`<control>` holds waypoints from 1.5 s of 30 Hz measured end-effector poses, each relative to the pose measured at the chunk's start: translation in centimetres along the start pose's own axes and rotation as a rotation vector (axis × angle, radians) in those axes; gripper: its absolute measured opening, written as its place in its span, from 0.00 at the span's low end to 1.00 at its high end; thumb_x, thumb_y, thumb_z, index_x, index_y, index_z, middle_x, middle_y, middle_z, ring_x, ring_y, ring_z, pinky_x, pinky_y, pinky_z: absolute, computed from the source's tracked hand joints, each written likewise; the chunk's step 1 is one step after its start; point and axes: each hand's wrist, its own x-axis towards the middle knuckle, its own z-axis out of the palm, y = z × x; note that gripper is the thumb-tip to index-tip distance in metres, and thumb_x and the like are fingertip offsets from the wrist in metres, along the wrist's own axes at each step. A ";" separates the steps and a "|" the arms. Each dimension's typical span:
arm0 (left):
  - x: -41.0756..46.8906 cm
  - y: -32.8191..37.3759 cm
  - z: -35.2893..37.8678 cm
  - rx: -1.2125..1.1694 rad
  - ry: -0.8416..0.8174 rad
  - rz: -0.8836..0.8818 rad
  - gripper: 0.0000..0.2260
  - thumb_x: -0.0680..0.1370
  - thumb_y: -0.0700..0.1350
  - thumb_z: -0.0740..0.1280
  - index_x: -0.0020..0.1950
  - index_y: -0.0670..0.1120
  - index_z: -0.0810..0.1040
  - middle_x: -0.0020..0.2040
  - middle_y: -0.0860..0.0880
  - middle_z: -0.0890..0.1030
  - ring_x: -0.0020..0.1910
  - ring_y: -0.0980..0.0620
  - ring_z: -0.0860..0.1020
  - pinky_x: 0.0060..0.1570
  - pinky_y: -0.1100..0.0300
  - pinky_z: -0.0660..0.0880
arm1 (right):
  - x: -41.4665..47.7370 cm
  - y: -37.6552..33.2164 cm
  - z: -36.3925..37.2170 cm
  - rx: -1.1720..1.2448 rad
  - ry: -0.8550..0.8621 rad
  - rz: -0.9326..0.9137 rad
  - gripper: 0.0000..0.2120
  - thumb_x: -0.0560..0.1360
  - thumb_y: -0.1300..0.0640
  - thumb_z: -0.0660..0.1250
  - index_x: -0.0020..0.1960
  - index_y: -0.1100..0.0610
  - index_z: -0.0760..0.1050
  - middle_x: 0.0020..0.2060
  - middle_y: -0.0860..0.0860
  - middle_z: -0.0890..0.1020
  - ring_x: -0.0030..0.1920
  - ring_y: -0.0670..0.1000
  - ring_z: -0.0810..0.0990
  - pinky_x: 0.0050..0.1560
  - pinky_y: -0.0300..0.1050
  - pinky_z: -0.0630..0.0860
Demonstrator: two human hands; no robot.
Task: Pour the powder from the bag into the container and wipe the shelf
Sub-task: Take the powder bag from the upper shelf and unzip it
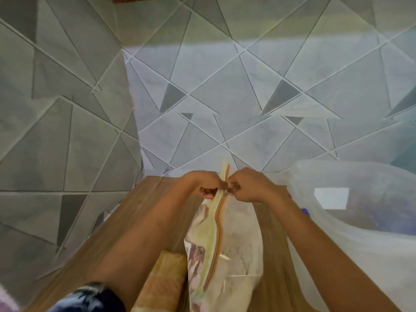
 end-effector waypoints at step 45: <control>-19.7 -0.4 11.2 0.176 0.853 0.104 0.18 0.70 0.60 0.69 0.48 0.47 0.74 0.40 0.53 0.78 0.40 0.50 0.80 0.38 0.56 0.74 | 2.4 -1.1 3.7 0.106 0.034 0.364 0.47 0.67 0.40 0.71 0.74 0.56 0.50 0.64 0.58 0.72 0.65 0.58 0.71 0.60 0.51 0.72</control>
